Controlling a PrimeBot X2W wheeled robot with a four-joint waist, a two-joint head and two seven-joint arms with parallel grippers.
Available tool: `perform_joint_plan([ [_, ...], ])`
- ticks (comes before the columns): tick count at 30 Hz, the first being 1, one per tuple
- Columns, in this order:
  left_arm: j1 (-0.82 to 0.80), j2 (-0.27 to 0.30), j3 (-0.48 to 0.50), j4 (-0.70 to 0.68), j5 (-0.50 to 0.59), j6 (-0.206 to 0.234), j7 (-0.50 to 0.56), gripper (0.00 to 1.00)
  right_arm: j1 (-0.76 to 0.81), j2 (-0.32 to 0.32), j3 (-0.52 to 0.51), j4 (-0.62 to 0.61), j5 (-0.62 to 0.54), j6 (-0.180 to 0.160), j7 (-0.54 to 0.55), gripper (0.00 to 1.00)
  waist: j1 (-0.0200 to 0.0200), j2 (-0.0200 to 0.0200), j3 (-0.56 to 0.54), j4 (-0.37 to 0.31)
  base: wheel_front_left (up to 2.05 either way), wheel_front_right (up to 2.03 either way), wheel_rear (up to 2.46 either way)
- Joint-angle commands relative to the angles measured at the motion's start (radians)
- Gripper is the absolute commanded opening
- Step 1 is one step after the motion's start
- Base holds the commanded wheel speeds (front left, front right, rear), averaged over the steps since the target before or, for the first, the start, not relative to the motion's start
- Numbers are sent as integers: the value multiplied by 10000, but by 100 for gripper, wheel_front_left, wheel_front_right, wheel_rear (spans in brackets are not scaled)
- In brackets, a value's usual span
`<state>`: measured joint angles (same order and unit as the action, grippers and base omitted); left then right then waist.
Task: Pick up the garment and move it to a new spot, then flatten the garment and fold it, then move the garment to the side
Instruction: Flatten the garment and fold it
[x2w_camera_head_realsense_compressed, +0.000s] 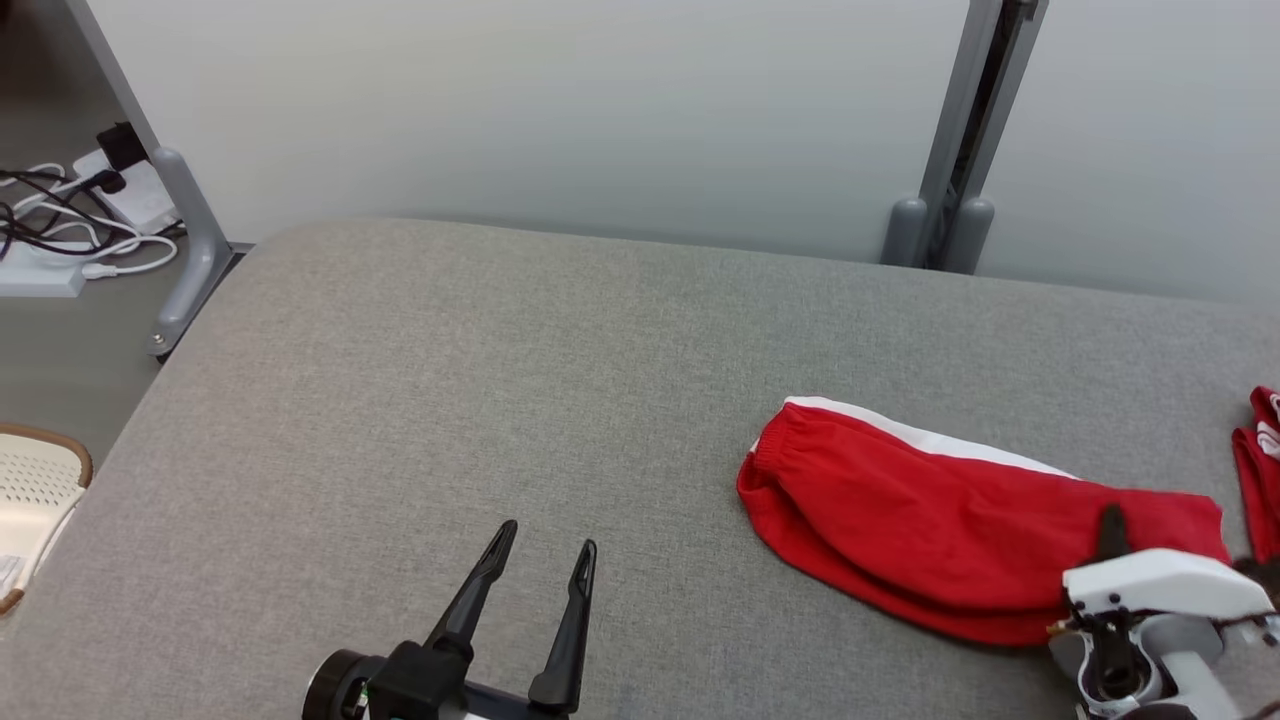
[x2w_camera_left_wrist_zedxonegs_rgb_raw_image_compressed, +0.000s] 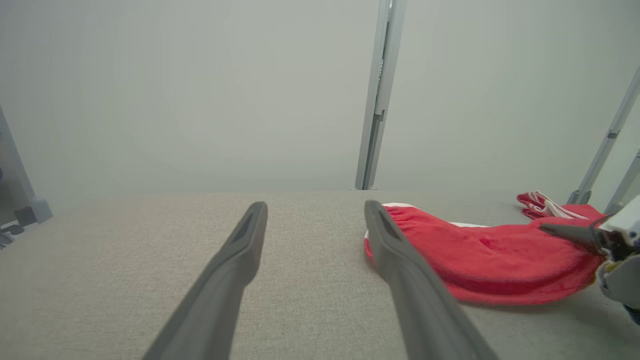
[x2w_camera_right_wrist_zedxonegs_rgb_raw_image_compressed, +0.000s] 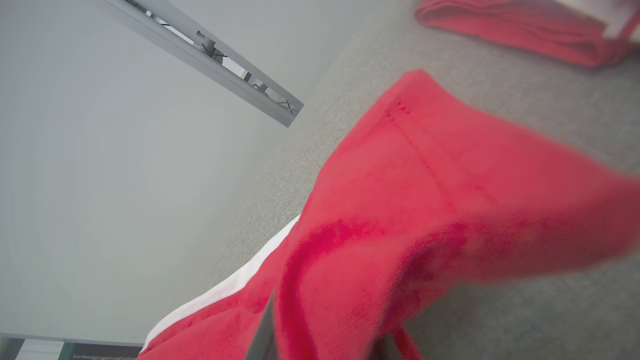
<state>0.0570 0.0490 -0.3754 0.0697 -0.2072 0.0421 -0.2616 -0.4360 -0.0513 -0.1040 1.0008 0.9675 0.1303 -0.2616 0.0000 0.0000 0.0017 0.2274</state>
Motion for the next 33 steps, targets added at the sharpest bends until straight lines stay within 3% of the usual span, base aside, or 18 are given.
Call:
perform_joint_plan([
  [1, 45, 39, 58, -15, 78, 33, -36, 100, 89, -26, 157, -272, -452, 8, -48, 0, 0, 0, -139, 55, 0, 0, 0],
  [8, 196, 38, 73, -53, 30, 43, -36, 100, 125, -28, 1865, -1297, -2000, 7, -49, 0, 0, 0, -435, 299, 0, 0, 0],
  [14, 284, 38, 1, -65, 20, 4, -36, 100, -27, -29, 2831, -1506, -2321, 7, -49, 0, 0, 0, -455, 634, 0, 0, 0],
  [21, 300, 36, -35, -26, 82, -55, -36, 100, -669, -34, 3827, -450, -3080, 7, -50, 0, 0, 0, -299, 1239, 0, 0, 0],
  [31, 116, 38, -304, -6, -120, -7, -36, 100, -1688, -35, 3876, 1638, -4105, 7, -50, 0, 0, 0, 51, 2070, 0, 0, 0],
  [32, 108, 38, -321, -6, -137, 10, -36, 100, -1802, -45, 3794, 1742, -4227, 5, -50, 47, 0, 0, 70, 2116, 0, 0, 0],
  [33, 104, 36, -336, -6, -155, 16, -36, 100, -1845, -47, 3697, 1873, -4296, 7, -49, 100, 0, 0, 85, 2157, 0, 0, 0],
])
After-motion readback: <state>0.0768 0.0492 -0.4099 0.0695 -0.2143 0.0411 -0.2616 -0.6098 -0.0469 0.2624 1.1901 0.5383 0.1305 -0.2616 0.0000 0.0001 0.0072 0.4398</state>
